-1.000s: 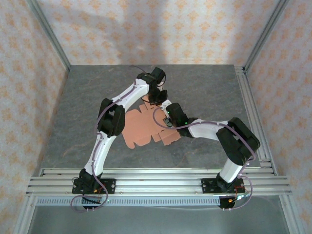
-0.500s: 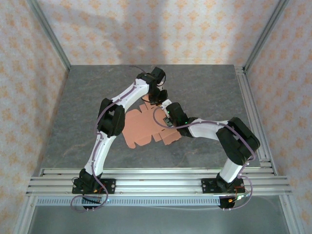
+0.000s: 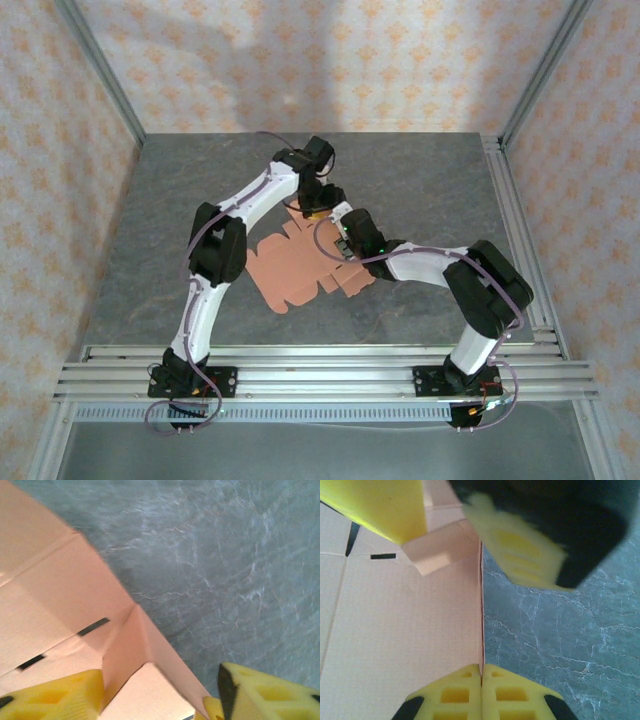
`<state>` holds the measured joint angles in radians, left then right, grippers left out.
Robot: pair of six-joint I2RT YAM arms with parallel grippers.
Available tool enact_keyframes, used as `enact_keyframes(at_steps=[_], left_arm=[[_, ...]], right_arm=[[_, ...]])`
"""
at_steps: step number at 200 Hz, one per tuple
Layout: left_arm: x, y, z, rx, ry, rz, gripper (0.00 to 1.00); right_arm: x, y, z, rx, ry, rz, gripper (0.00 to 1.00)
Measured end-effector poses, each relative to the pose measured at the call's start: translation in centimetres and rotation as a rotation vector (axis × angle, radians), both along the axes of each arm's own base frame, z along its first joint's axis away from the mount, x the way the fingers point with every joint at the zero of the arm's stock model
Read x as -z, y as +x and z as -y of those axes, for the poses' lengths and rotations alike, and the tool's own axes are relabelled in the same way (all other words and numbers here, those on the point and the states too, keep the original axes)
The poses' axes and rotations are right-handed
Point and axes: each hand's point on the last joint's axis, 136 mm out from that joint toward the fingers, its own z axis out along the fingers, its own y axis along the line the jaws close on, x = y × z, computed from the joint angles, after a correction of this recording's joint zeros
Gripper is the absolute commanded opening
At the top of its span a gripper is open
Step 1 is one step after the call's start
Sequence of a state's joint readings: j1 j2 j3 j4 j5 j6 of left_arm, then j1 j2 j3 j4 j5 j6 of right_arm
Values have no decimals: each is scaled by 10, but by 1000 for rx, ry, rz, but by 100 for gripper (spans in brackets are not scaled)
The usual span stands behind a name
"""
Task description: Fold the paper box
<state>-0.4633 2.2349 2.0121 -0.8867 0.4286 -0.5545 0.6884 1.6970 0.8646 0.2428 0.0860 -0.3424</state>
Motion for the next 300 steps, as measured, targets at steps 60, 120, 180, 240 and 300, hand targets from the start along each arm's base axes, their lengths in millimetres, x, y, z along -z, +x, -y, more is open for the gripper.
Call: enact_keyframes(at_steps=[60,120,180,240,300], left_arm=[[-40,-11,-82,-87,93,203,100],[-23,-10,-142,-176,12,254,85],[14,0,-141,-119,-145,173,64],[28,-3,-109,-14,-234,153,69],[51,-5,-94,18,-250,117,66]], right_arm=[[7,4,18,39,6,-23,0],[11,-1,18,26,36,-56,0],[-3,-10,18,1,115,-71,0],[-4,-12,20,11,164,-92,0],[-5,-13,18,5,179,-99,0]])
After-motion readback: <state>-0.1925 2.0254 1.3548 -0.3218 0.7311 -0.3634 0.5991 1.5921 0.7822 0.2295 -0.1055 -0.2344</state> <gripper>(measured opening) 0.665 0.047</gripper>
